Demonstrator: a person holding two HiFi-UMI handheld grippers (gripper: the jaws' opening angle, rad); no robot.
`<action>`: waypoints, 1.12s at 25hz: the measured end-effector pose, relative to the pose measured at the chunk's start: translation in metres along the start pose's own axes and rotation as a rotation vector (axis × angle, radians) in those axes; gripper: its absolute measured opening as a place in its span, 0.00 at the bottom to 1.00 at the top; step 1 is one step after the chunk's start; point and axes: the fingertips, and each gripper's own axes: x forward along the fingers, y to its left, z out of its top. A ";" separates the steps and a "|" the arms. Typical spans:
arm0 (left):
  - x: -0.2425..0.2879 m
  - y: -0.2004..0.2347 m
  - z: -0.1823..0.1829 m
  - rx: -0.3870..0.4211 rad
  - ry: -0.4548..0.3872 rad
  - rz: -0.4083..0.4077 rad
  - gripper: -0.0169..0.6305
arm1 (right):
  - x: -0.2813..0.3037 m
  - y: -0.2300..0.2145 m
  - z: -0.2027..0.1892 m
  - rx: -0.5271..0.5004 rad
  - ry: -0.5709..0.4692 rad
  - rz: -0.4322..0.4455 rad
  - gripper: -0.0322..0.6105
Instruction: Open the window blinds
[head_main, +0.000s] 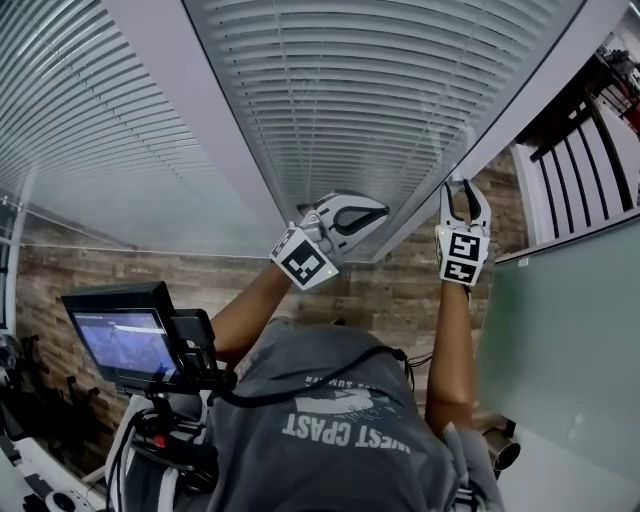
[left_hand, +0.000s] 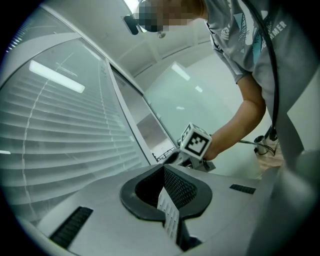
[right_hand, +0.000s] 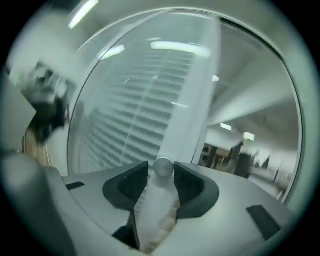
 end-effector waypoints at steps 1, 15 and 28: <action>-0.001 0.000 -0.001 -0.001 0.002 0.001 0.03 | -0.003 -0.005 0.000 0.234 -0.049 0.033 0.24; -0.007 -0.002 -0.008 -0.012 0.018 0.008 0.03 | 0.012 -0.002 -0.003 -0.508 0.126 -0.129 0.24; -0.007 0.000 -0.011 -0.019 0.024 0.017 0.03 | 0.008 -0.025 -0.001 0.741 -0.128 0.124 0.25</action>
